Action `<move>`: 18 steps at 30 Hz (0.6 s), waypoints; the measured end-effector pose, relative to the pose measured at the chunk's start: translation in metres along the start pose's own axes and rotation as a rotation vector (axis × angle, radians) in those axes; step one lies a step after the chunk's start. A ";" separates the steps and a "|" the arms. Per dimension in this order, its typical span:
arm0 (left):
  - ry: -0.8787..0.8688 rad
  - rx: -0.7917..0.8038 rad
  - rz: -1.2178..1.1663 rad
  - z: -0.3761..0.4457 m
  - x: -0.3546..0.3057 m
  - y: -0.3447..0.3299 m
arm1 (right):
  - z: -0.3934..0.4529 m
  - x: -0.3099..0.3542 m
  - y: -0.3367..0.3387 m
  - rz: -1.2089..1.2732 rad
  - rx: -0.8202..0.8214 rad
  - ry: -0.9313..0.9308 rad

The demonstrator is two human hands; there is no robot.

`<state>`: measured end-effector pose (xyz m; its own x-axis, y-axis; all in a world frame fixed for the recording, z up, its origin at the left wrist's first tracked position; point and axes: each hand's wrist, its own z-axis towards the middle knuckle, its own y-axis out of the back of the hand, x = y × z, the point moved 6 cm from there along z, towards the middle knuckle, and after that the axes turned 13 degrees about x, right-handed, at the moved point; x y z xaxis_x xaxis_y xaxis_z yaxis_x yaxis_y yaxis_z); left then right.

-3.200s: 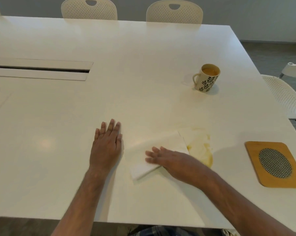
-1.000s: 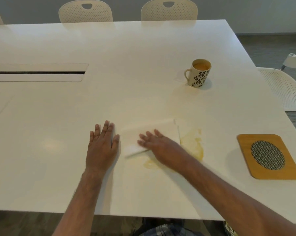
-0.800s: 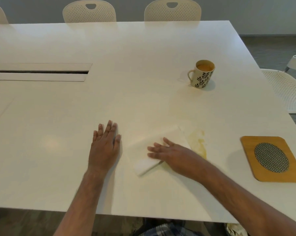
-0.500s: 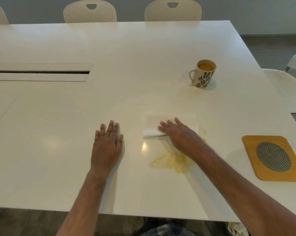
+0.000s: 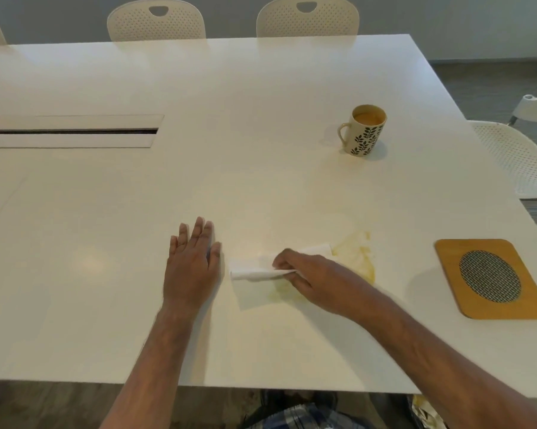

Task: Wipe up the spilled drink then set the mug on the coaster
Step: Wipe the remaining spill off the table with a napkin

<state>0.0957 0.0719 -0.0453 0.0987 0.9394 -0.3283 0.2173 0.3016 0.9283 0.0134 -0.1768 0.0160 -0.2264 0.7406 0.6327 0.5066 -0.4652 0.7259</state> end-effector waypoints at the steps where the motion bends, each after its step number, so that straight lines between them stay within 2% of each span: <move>1: 0.001 0.001 -0.004 0.000 0.000 0.000 | 0.001 0.000 0.006 0.043 -0.013 0.002; 5: 0.001 0.004 -0.004 0.001 0.001 -0.001 | 0.015 -0.006 0.022 0.010 -0.100 -0.027; 12: -0.001 -0.004 0.005 0.002 0.003 -0.003 | 0.031 -0.003 0.013 -0.460 -0.241 0.017; 18: -0.006 -0.018 0.007 0.003 0.004 -0.003 | 0.032 0.000 -0.003 -0.616 -0.222 0.071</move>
<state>0.0983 0.0738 -0.0500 0.1060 0.9404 -0.3232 0.1992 0.2983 0.9334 0.0389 -0.1601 0.0049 -0.4781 0.8733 0.0941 0.0848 -0.0608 0.9945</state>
